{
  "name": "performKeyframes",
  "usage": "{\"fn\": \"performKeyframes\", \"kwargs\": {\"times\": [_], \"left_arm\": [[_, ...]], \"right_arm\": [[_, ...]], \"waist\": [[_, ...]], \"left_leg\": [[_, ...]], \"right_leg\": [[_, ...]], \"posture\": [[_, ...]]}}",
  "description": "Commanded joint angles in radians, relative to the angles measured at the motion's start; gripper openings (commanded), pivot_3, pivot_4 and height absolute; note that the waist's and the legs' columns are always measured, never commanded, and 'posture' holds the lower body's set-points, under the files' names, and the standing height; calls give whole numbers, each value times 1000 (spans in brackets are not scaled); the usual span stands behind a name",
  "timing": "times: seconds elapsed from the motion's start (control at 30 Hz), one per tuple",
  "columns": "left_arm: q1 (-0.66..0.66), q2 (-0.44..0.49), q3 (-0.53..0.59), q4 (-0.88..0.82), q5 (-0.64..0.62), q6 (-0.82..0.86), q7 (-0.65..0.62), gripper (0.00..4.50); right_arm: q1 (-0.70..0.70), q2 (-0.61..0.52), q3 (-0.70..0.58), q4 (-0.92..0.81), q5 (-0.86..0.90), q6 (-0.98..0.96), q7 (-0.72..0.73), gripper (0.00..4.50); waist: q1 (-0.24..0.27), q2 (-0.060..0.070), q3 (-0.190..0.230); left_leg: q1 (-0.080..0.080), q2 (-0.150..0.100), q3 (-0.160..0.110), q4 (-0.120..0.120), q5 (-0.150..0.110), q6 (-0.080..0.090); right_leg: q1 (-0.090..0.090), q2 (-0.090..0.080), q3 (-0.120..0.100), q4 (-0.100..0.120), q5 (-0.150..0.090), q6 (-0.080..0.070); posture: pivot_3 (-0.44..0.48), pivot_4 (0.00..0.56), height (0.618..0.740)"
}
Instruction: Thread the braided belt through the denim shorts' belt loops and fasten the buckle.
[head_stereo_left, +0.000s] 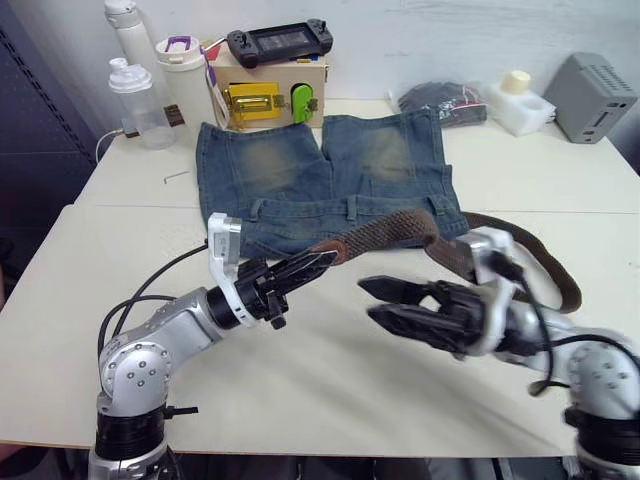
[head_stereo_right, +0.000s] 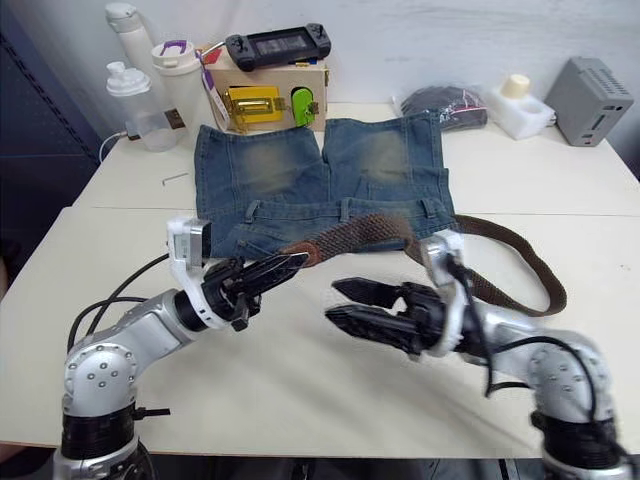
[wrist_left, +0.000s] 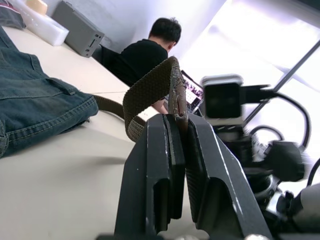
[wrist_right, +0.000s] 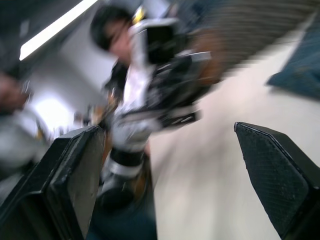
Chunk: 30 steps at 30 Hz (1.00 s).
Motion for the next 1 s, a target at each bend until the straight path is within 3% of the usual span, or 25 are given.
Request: {"fn": "performKeyframes", "kwargs": {"times": [0.03, 0.17, 0.37, 0.5, 0.7, 0.83, 0.93, 1.0], "left_arm": [[-2, 10, -5, -44, -48, -11, 19, 0], [6, 16, -18, -45, -47, -20, 30, 0], [2, 22, -24, -42, -53, -31, 37, 0], [-3, 22, -27, -37, -60, -32, 51, 0], [-11, 31, -33, -34, -52, -35, 57, 0], [-5, 37, -34, -32, -51, -39, 55, 0], [-7, 53, -41, -19, -35, -38, 26, 1140], [-18, 87, -73, -14, 40, -50, -14, 2036]], "right_arm": [[1, 79, -51, 27, 101, -89, -100, 4470], [-8, 155, -124, 35, 234, -181, -160, 4470], [20, 165, -83, -20, 239, -192, -168, 4470], [27, 170, -54, -33, 217, -204, -171, 3295], [35, 181, -33, -36, 200, -222, -177, 207], [31, 196, -50, -25, 217, -254, -177, 91], [28, 190, -59, -26, 223, -252, -164, 0], [29, 184, -71, -26, 232, -259, -164, 0]], "waist": [[1, 0, 0], [-2, 0, 0], [-5, 0, 0], [-5, 0, 0], [-3, 0, 0], [-4, 0, 0], [-3, 0, 0], [-3, 1, 0]], "left_leg": [[0, 0, 0, 0, 0, 0], [0, -1, 0, 0, 0, 0], [0, -1, -1, 0, 0, 0], [0, 0, -1, -1, 0, 0], [0, -1, -1, 0, 0, 0], [0, -1, -1, 0, 0, 0], [0, -1, -1, 0, 0, 0], [0, -1, -1, 0, 0, 0]], "right_leg": [[0, 0, 0, 0, 0, 0], [-1, 1, 0, 2, 0, 0], [-3, 1, 1, 6, 0, 0], [-3, 2, 1, 7, 0, 0], [-3, 2, 1, 7, 0, 0], [-3, 2, 1, 7, 0, 0], [-3, 2, 1, 7, 0, 0], [-3, 2, 1, 7, 0, 0]], "posture": [[0, 150, 645], [0, 150, 645], [0, 150, 645], [0, 150, 645], [0, 150, 645], [0, 150, 645], [0, 150, 645], [0, 150, 645]]}}
